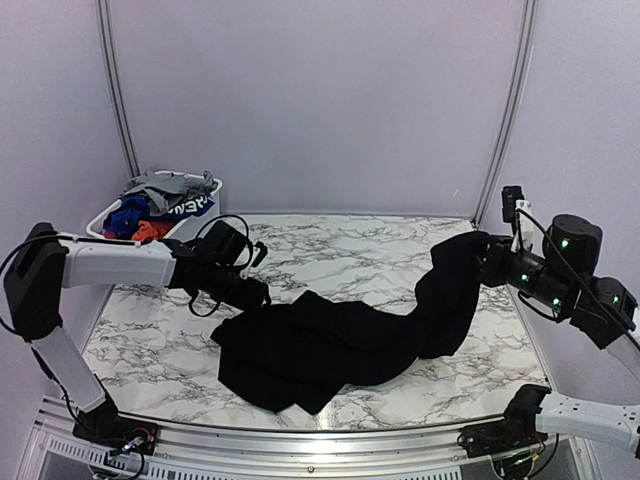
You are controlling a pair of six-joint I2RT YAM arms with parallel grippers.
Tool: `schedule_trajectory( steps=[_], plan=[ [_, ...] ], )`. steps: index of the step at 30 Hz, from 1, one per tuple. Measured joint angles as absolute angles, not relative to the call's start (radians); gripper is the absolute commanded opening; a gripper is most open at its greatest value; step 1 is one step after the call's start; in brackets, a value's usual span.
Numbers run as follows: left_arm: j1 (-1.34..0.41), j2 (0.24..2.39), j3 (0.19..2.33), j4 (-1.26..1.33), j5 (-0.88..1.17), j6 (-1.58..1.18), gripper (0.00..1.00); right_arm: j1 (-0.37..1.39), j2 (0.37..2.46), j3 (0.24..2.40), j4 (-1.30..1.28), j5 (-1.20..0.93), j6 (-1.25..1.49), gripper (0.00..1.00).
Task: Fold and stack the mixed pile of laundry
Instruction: Pick up the crumpled T-shirt from the center of the board.
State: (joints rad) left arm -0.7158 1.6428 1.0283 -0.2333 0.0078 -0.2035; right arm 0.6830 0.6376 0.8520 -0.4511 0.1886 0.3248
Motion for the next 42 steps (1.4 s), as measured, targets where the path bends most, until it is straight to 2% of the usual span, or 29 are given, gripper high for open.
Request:
schedule_trajectory(
  steps=[8,10,12,16,17,21,28,31,34,37,39,42],
  plan=[
    [-0.690,1.890,1.266,-0.269,0.106,-0.211,0.74,0.683,0.635,0.831,-0.466,0.217,0.356,0.00],
    [-0.690,1.940,1.297,-0.274,0.142,-0.203,0.68,0.683,0.635,0.831,-0.465,0.220,0.360,0.00],
    [-0.690,1.974,1.306,-0.279,0.180,-0.197,0.54,0.683,0.637,0.831,-0.465,0.222,0.363,0.00],
    [-0.690,1.999,1.297,-0.309,0.248,-0.167,0.04,0.683,0.642,0.831,-0.465,0.231,0.363,0.00],
    [-0.690,1.994,1.291,-0.315,0.255,-0.160,0.00,0.683,0.643,0.831,-0.465,0.232,0.363,0.00],
    [-0.689,1.943,1.276,-0.333,0.220,-0.141,0.00,0.683,0.650,0.831,-0.462,0.242,0.363,0.00],
    [-0.683,1.704,1.272,-0.334,0.095,-0.083,0.00,0.683,0.717,0.830,-0.417,0.250,0.366,0.00],
    [-0.720,1.510,1.132,-0.298,0.081,-0.016,0.00,0.683,0.718,0.810,-0.412,0.250,0.374,0.00],
    [-0.844,1.324,0.931,-0.295,0.060,0.025,0.00,0.682,0.668,0.780,-0.429,0.255,0.393,0.00],
    [-1.008,1.213,0.787,-0.358,0.046,0.033,0.08,0.682,0.591,0.758,-0.468,0.265,0.419,0.00],
    [-1.077,1.200,0.766,-0.398,0.027,0.033,0.25,0.682,0.540,0.742,-0.490,0.265,0.440,0.00],
    [-1.133,1.227,0.781,-0.415,0.002,0.022,0.29,0.680,0.491,0.714,-0.515,0.259,0.474,0.00]
  ],
)
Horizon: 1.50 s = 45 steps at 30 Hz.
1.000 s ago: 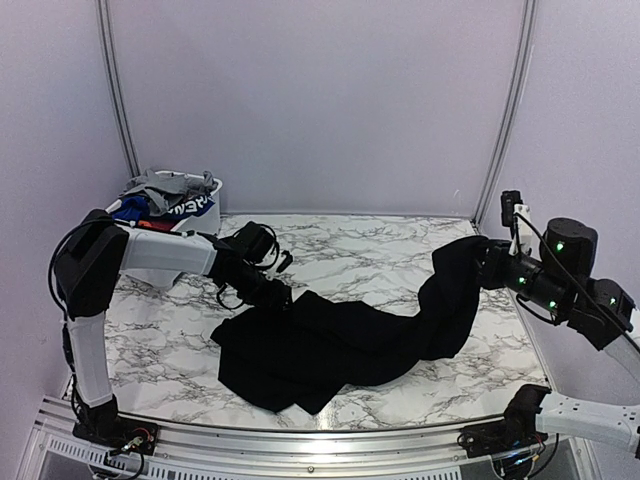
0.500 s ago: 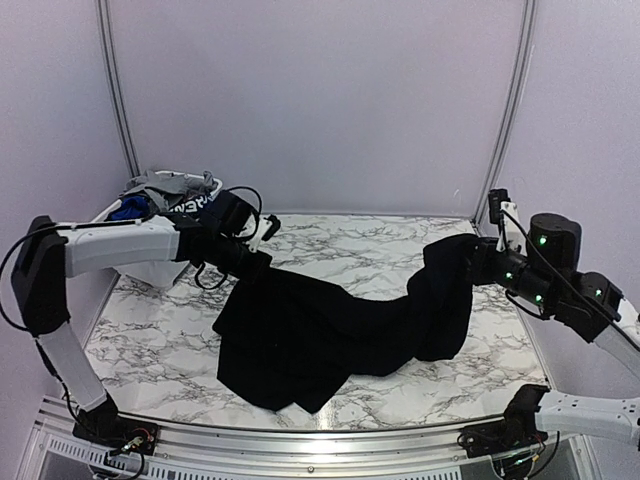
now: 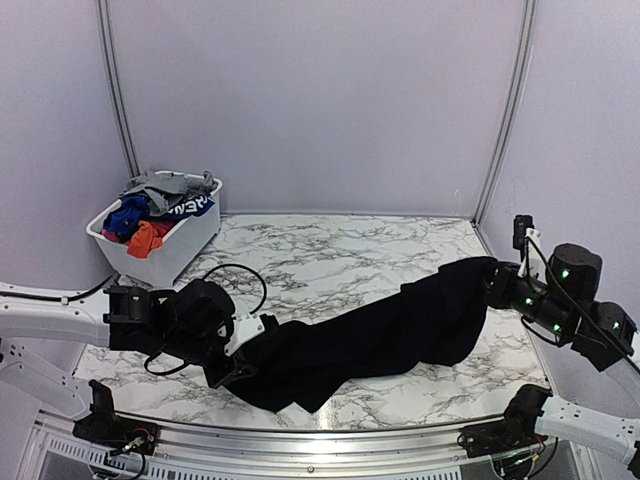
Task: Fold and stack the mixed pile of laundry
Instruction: Pick up the crumpled T-shirt from the center of the board.
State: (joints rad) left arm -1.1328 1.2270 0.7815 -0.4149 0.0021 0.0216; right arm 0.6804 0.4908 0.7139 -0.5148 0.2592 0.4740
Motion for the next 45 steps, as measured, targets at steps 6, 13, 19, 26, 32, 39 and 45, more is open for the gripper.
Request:
schedule_trajectory(
  steps=[6,13,19,26,32,39,45],
  plan=[
    [-1.155,1.318,0.834,-0.452,-0.002,-0.022,0.44,0.680,0.490,0.686,-0.601,0.248,0.545,0.00],
    [-0.942,1.215,0.834,-0.382,-0.027,-0.126,0.67,0.680,0.325,0.612,-0.731,0.281,0.727,0.00],
    [-0.717,1.480,0.992,-0.397,-0.038,-0.234,0.67,0.680,0.292,0.561,-0.810,0.304,0.828,0.00],
    [-0.695,1.565,0.986,-0.450,0.059,-0.326,0.65,0.680,0.290,0.561,-0.832,0.338,0.861,0.00],
    [-0.696,1.509,0.903,-0.455,0.140,-0.395,0.64,0.680,0.290,0.566,-0.833,0.355,0.865,0.00],
    [-0.696,1.570,0.886,-0.443,0.171,-0.447,0.61,0.680,0.292,0.569,-0.833,0.364,0.867,0.00],
    [-0.696,1.617,0.886,-0.391,0.215,-0.481,0.49,0.680,0.297,0.574,-0.832,0.369,0.866,0.00]
  ],
)
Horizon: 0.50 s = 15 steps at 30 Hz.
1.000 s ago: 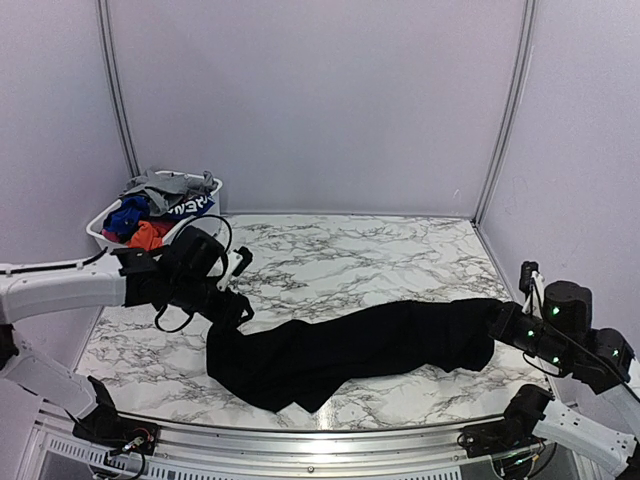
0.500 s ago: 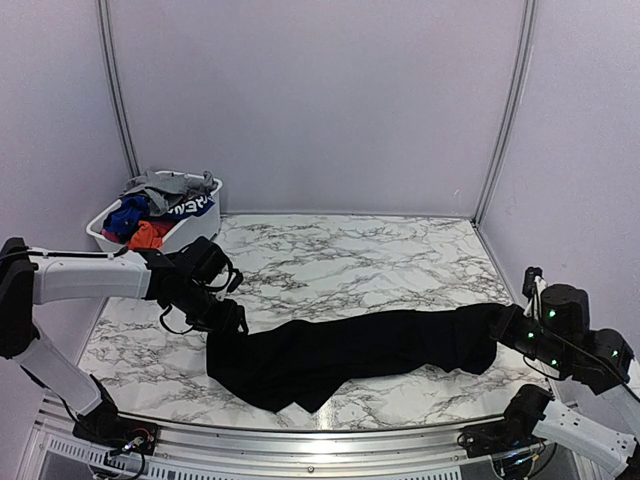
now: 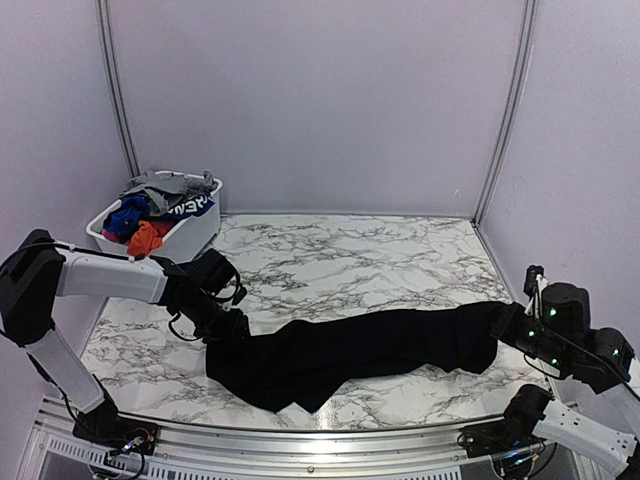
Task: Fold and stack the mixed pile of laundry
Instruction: Pick up the crumpled T-shirt from the center of the board.
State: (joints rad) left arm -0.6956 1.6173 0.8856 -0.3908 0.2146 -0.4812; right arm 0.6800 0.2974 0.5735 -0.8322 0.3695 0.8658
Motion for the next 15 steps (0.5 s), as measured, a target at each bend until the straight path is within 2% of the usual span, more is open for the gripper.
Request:
schedule_trajectory(
  steps=[3,8,15],
  plan=[
    [-0.696,1.631,0.886,-0.358,0.239,-0.488,0.36,0.680,0.297,0.574,-0.833,0.371,0.866,0.00],
    [-0.696,1.649,0.891,-0.321,0.281,-0.484,0.02,0.680,0.297,0.580,-0.832,0.377,0.865,0.00],
    [-0.690,1.632,0.938,-0.325,0.266,-0.482,0.00,0.680,0.299,0.600,-0.825,0.398,0.859,0.00]
  ],
)
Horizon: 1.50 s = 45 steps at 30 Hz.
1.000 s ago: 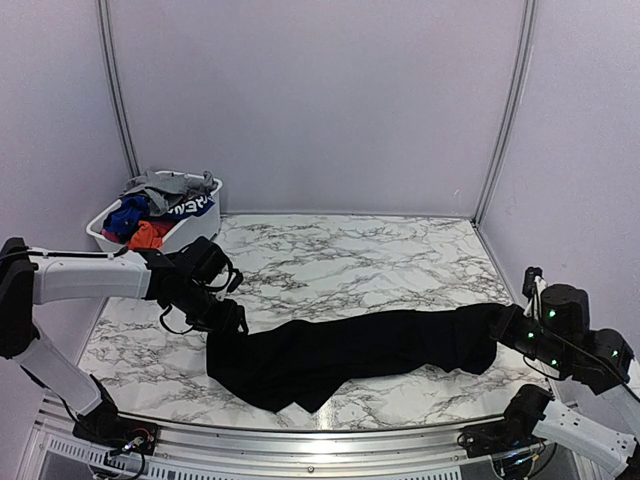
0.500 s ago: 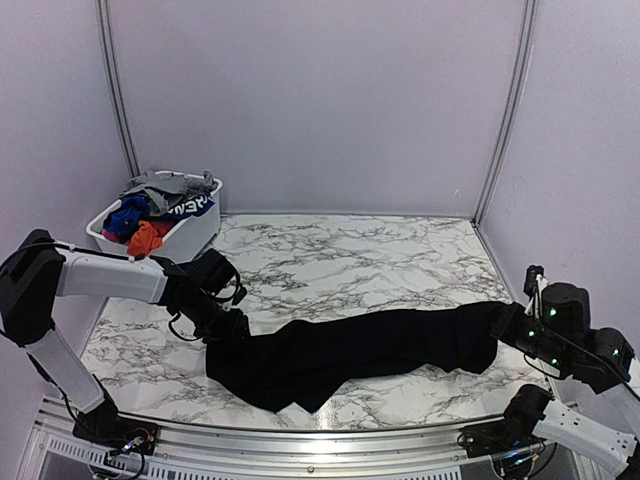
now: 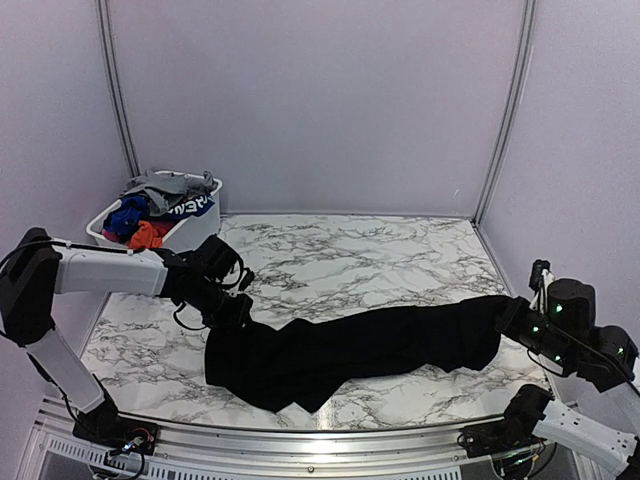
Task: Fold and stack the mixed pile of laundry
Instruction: Pick up the crumpled T-shirt from the center of the board, then flatten out the crumpled T-shirt at the center of the board.
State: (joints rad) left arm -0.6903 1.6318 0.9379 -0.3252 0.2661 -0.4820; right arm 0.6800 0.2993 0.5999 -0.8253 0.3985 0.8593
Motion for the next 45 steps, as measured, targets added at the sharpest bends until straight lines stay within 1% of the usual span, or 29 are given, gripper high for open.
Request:
schedule_trajectory(
  steps=[2,5,9,14,19,22,25,30,34,37,40,45],
  plan=[
    [-0.684,1.608,0.982,-0.349,0.230,-0.474,0.00,0.680,0.313,0.618,-0.815,0.414,0.844,0.00],
    [-0.669,1.567,1.123,-0.394,0.152,-0.443,0.00,0.680,0.375,0.675,-0.780,0.457,0.795,0.00],
    [-0.647,1.531,1.384,-0.435,0.032,-0.378,0.00,0.680,0.553,0.828,-0.678,0.536,0.659,0.00],
    [-0.630,1.531,1.684,-0.484,-0.120,-0.292,0.00,0.651,0.759,1.047,-0.492,0.614,0.410,0.00],
    [-0.621,1.546,1.951,-0.513,-0.207,-0.222,0.00,0.528,0.923,1.305,-0.338,0.578,0.178,0.00],
    [-0.620,1.551,2.072,-0.519,-0.207,-0.192,0.00,0.512,0.995,1.488,-0.295,0.501,0.059,0.00],
    [-0.621,1.536,2.135,-0.517,-0.171,-0.168,0.00,0.512,1.031,1.649,-0.280,0.389,-0.031,0.00],
    [-0.642,1.468,2.141,-0.514,-0.061,-0.133,0.00,0.511,1.060,1.883,-0.310,0.169,-0.101,0.00],
    [-0.744,1.394,2.132,-0.510,-0.022,-0.062,0.00,0.510,1.073,2.030,-0.362,0.005,-0.109,0.00],
    [-0.821,1.332,2.125,-0.499,0.001,-0.012,0.00,0.510,1.073,2.112,-0.390,-0.088,-0.100,0.00],
    [-0.835,1.287,2.125,-0.474,0.001,0.014,0.00,0.510,1.071,2.178,-0.400,-0.155,-0.083,0.00],
    [-0.840,1.267,2.130,-0.439,-0.073,0.055,0.00,0.510,1.060,2.186,-0.391,-0.196,-0.071,0.00]
  ],
)
